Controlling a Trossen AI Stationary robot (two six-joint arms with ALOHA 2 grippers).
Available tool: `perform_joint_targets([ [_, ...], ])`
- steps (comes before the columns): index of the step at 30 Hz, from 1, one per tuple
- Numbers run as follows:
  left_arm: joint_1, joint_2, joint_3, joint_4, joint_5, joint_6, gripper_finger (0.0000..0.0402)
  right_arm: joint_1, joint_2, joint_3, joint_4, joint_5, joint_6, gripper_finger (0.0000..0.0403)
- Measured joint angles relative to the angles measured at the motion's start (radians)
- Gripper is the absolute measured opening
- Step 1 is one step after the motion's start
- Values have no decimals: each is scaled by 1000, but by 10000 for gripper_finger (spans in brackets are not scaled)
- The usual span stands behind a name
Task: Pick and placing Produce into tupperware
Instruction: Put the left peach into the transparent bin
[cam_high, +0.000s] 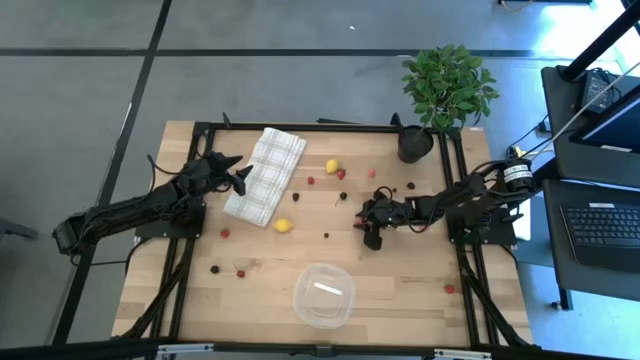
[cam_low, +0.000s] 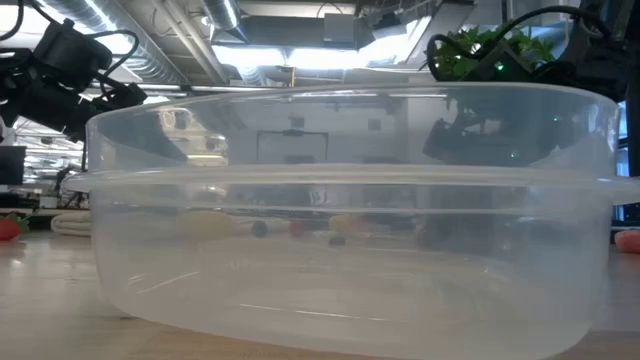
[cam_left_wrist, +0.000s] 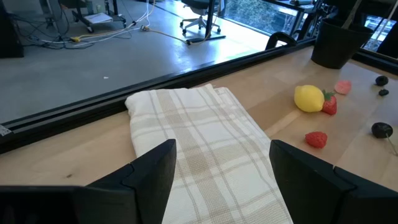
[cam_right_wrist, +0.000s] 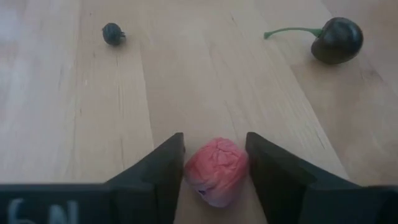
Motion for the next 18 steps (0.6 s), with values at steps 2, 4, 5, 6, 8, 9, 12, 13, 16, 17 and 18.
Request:
perform_joint_targets([
  [2,0,0,0,0,0,0,250,0,0,0,0,2,0,143],
  [4,0,0,0,0,0,0,250,0,0,-1,0,2,0,126],
  [5,0,0,0,0,0,0,250,0,0,-1,-1,2,0,118],
  [6,0,0,0,0,0,0,250,0,0,-1,-1,2,0,112],
  [8,0,0,0,0,0,0,250,0,0,-1,0,1,1,103],
  [9,0,0,0,0,0,0,250,0,0,-1,0,-1,2,101],
  [12,0,0,0,0,0,0,250,0,1,-3,11,-6,2,100],
  [13,0,0,0,0,0,0,250,0,1,-2,17,-9,7,100],
  [16,0,0,0,0,0,0,250,0,-9,22,2,-17,23,100],
  [17,0,0,0,0,0,0,250,2,-15,36,-12,-22,21,100],
  [18,0,0,0,0,0,0,250,4,-21,49,-28,-44,10,99],
])
